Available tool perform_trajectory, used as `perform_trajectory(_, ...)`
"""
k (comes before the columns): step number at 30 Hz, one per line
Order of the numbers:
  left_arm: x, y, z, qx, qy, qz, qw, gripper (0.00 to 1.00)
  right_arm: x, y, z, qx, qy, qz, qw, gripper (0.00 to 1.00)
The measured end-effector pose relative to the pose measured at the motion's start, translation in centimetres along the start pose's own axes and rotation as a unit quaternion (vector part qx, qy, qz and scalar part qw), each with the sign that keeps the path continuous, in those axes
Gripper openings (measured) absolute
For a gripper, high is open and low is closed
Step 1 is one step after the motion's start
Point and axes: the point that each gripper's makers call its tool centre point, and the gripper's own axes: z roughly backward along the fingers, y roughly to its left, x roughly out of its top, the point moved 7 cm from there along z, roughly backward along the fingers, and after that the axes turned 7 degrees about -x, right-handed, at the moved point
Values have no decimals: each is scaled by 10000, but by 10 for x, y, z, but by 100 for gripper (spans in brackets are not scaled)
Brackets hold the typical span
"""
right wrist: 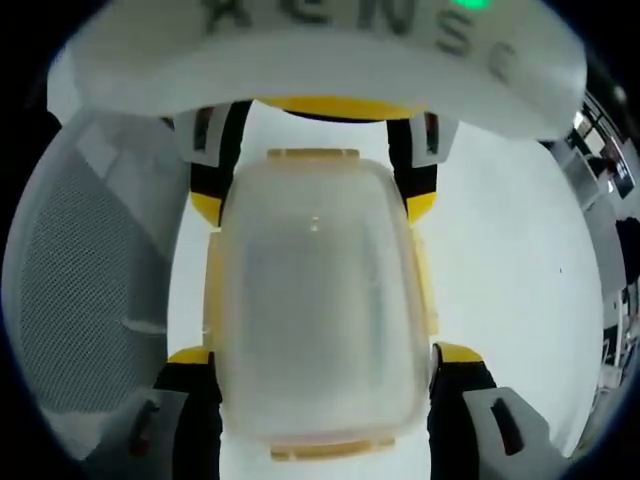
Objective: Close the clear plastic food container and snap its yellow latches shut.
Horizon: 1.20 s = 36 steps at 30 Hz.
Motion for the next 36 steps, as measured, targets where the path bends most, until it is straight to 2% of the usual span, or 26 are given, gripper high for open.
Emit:
perform_trajectory(18, -22, 2, 4, 16, 7, 8, 10000, 91, 20, -1, -10, -11, -36, -10, 10000, 87)
perform_trajectory(25, -21, 2, 0, 97, 1, 20, 10000, 94, 21, -1, -10, -31, -51, -19, 10000, 88)
perform_trajectory(26, -21, 6, -3, 417, 29, -30, 9991, 95, 22, -1, -10, -59, -86, -128, 9999, 88)
perform_trajectory(27, -23, 5, -2, 405, 257, 52, 9988, 95, 30, -1, -11, -68, -323, 89, 9994, 88)
perform_trajectory(29, -21, 6, 1, 367, 153, 29, 9992, 95, 29, -2, -8, -54, -227, 28, 9997, 87)
perform_trajectory(36, -21, 7, -1, 305, 151, 11, 9994, 96, 26, -1, -8, -10, -211, 9, 9998, 87)
